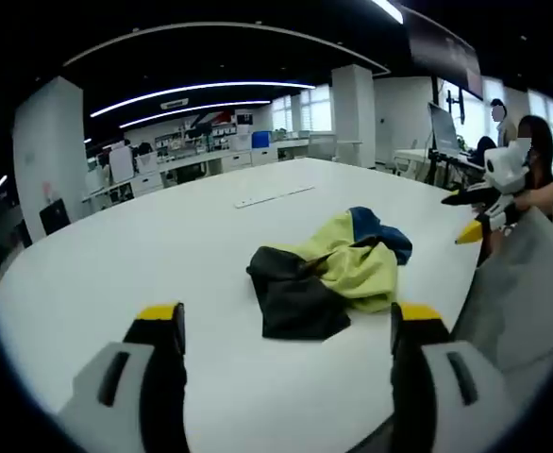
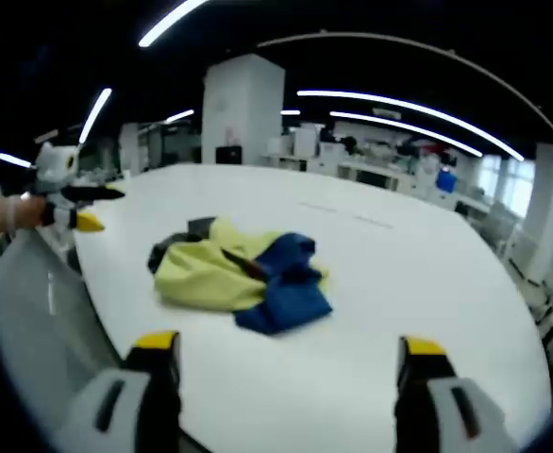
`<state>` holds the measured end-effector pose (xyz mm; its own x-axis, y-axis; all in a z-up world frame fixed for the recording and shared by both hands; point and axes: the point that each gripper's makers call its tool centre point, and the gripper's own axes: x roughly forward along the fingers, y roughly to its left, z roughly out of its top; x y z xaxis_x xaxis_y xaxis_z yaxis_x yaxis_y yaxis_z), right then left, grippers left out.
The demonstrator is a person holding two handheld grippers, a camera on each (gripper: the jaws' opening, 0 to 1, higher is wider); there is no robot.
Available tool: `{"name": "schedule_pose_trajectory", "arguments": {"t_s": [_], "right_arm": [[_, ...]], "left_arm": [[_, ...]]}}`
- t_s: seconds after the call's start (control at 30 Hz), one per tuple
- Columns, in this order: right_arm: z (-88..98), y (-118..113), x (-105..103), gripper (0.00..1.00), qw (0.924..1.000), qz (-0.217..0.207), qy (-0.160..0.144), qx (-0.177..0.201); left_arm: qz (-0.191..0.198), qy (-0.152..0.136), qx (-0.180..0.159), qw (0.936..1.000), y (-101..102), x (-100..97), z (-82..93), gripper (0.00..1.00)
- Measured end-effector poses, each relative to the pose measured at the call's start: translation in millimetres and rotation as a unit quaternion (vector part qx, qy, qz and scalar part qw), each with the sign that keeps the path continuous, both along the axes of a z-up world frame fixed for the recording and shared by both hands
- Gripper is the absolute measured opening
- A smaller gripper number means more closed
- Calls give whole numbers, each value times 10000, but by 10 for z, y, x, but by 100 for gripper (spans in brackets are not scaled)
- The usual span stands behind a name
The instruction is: Fold the garment on the visible template until the final outline fits inside the template.
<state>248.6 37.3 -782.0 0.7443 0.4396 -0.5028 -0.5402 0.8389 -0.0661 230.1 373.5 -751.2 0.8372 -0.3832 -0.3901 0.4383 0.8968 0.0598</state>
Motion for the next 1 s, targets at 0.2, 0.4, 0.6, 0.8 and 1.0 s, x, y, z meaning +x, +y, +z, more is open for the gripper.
{"name": "schedule_pose_trajectory", "arguments": {"t_s": [0.2,0.4,0.6,0.8,1.0], "right_arm": [[-11,8,-5,95,10000,23,16,-30],[-11,15,-10,95,10000,23,27,-20],[-19,22,-16,95,10000,43,44,-28],[-22,25,-17,94,10000,45,51,-32],[-24,36,-23,94,9999,75,55,-53]], "left_arm": [[-1,-9,16,10000,-27,-13,14,87],[-12,0,14,10000,-111,-44,58,86],[-59,29,38,10000,-170,-65,70,86],[-76,69,46,9999,-206,-76,76,86],[-105,81,61,9999,-245,-87,91,85]]}}
